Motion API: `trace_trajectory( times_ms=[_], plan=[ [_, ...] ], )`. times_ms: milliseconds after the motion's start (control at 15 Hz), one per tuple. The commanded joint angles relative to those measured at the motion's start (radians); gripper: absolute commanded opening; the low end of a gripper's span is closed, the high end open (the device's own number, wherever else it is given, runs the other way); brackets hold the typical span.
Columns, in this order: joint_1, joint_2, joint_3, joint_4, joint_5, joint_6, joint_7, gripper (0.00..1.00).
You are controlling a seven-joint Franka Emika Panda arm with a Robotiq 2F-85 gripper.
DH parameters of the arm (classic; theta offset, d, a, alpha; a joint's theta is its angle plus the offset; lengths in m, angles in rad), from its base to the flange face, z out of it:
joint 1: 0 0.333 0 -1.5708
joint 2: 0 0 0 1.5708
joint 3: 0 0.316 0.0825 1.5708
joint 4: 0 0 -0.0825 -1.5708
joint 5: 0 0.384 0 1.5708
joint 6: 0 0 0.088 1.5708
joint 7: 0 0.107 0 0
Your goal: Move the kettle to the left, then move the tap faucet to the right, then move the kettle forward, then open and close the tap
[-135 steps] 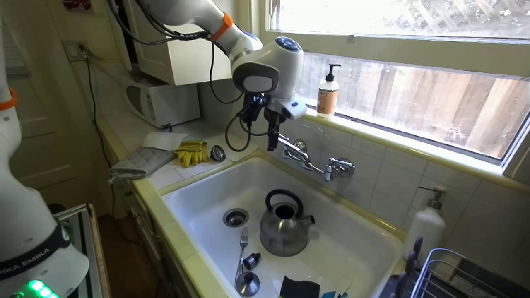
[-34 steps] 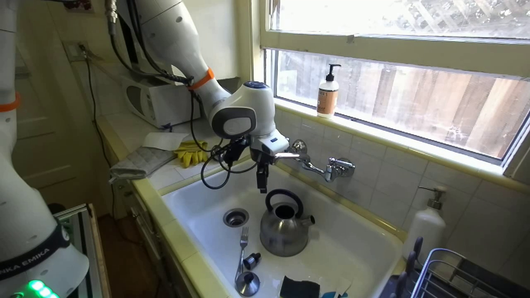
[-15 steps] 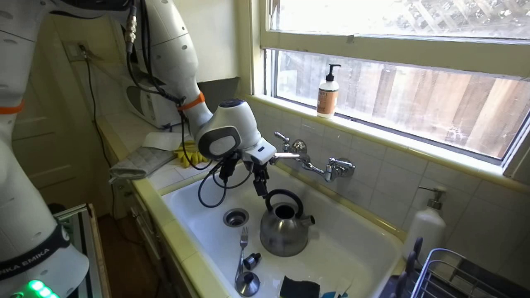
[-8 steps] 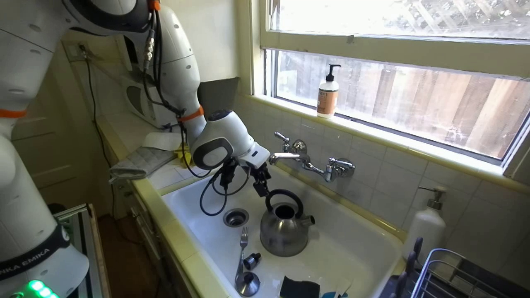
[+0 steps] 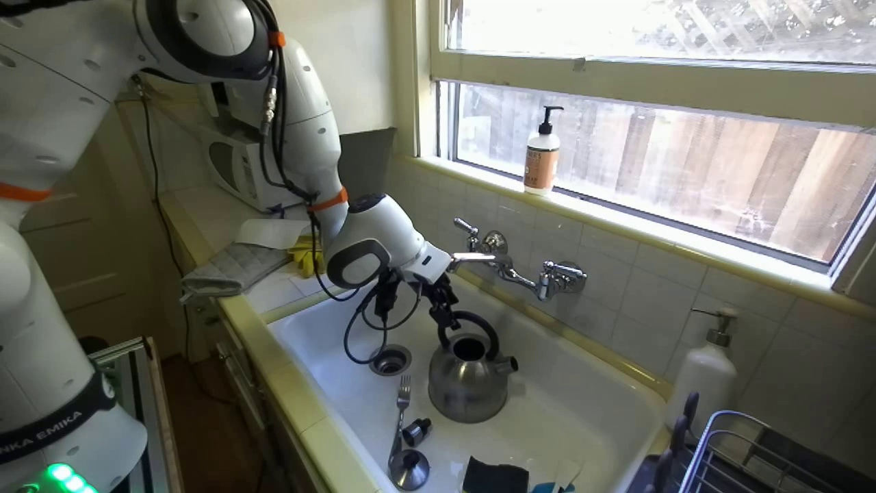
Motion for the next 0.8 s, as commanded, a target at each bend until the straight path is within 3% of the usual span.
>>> trace_trajectory(
  times_ms=[0,400,533,733],
  plan=[
    [0.065,0.044,-0.055,0.038,0.078,-0.016,-0.044,0.49],
    [0.208,0.074,-0.194,0.035,0.112,-0.116,-0.039,0.05],
    [0.239,0.074,-0.221,0.030,0.111,-0.158,-0.033,0.00],
    [0.280,0.071,-0.261,0.024,0.108,-0.205,-0.022,0.03]
  ],
)
